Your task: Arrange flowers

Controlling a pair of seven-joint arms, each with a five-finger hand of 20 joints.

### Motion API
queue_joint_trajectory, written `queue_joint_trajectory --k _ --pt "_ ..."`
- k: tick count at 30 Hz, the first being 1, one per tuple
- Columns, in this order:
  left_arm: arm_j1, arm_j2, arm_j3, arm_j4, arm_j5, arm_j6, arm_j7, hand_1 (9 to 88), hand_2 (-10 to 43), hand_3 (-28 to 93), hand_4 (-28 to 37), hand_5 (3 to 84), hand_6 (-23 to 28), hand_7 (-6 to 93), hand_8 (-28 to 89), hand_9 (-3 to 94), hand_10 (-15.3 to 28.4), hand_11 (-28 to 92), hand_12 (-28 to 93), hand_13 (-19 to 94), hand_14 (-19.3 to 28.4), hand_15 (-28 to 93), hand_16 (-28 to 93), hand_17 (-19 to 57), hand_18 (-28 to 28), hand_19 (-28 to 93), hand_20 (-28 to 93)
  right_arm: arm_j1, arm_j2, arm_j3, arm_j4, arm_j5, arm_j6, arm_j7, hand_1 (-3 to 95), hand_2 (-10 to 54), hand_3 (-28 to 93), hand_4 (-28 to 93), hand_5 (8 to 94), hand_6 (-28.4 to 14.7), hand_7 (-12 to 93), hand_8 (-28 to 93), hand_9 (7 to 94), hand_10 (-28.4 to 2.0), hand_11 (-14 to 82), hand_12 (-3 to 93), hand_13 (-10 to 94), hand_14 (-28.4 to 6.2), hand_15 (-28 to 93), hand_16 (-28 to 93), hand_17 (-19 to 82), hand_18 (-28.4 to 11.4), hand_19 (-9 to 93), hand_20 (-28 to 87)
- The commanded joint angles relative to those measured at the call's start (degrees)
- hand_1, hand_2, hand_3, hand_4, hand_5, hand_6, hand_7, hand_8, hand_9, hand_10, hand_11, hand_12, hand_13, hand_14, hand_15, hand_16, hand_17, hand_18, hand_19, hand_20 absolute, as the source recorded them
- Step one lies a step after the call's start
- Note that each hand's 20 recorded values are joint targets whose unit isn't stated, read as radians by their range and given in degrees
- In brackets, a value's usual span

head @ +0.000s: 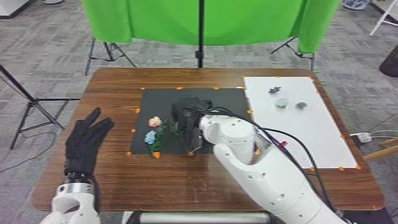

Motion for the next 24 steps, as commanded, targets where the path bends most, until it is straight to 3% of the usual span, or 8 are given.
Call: queue_joint_trajectory --k 1,7,14,19,21,24 --pt "1.0 -0.47 -0.38 0.11 0.32 -0.62 -0.22 16.3 1.1 67 -28.3 42.4 3.2 6.1 -5 46.3 13.6 15 13 37 16.4 12 5 4.9 13.3 6 21 -0.1 0.6 0.0 -0.6 -1.1 -1.5 -0.2 47.7 -9.5 63 -16 61.5 2.7 13 -9 86.7 -9.3 39.0 28.2 92 -0.6 60 34 66 -9.8 93 58" --pt "1.1 -0.48 -0.38 -0.03 0.46 -0.57 -0.42 16.6 1.0 67 -28.3 42.4 3.2 6.2 -5 46.3 13.6 15 13 36 16.4 13 5 4.8 13.3 6 21 0.5 0.9 2.8 -4.0 4.3 0.0 2.2 46.9 -9.5 62 -16 61.0 2.2 13 -9 86.3 -9.5 39.5 28.0 92 -0.8 60 34 65 -10.1 93 58" --pt "1.2 -0.22 -0.67 -0.12 0.49 -0.62 -0.46 16.8 1.0 66 -28.3 42.4 3.2 6.2 -5 46.2 13.6 15 13 36 16.4 13 5 4.5 13.4 6 21 -0.3 8.3 12.2 -12.8 13.7 14.5 8.7 42.8 -9.5 62 -15 63.2 1.6 13 -9 84.6 -10.9 38.5 27.6 90 -1.6 59 34 63 -11.0 93 58" --pt "1.4 -0.10 -0.85 -0.28 0.46 -0.47 -0.56 16.8 0.8 67 -28.3 42.4 3.2 6.2 -5 46.3 13.6 15 13 36 16.4 13 5 4.5 13.5 7 21 -2.3 13.6 20.8 -12.7 14.6 11.7 14.3 36.4 -8.6 62 -13 65.3 1.0 13 -8 79.9 -13.4 27.5 25.0 85 -4.7 55 33 58 -12.2 93 50" --pt "1.7 -0.07 -0.96 -0.41 0.49 -0.35 -0.57 16.8 0.8 67 -28.3 42.4 3.2 6.2 -5 46.3 13.6 15 13 36 16.4 13 5 4.5 13.5 6 21 -2.1 14.1 23.5 -10.4 13.7 7.4 15.8 34.8 -7.4 60 -12 64.4 0.0 12 -7 75.7 -14.4 22.3 23.9 82 -6.5 54 33 56 -12.8 92 48" --pt "1.9 -0.12 -1.05 -0.52 0.51 -0.39 -0.64 16.8 0.9 67 -28.3 42.4 3.2 6.3 -5 46.3 13.6 15 13 36 16.3 13 4 4.5 13.4 6 21 -1.7 13.7 24.9 -5.6 11.6 5.9 17.0 33.7 -7.3 60 -11 62.9 -0.7 11 -7 72.2 -15.7 18.6 23.1 80 -7.6 53 32 55 -13.0 91 47"
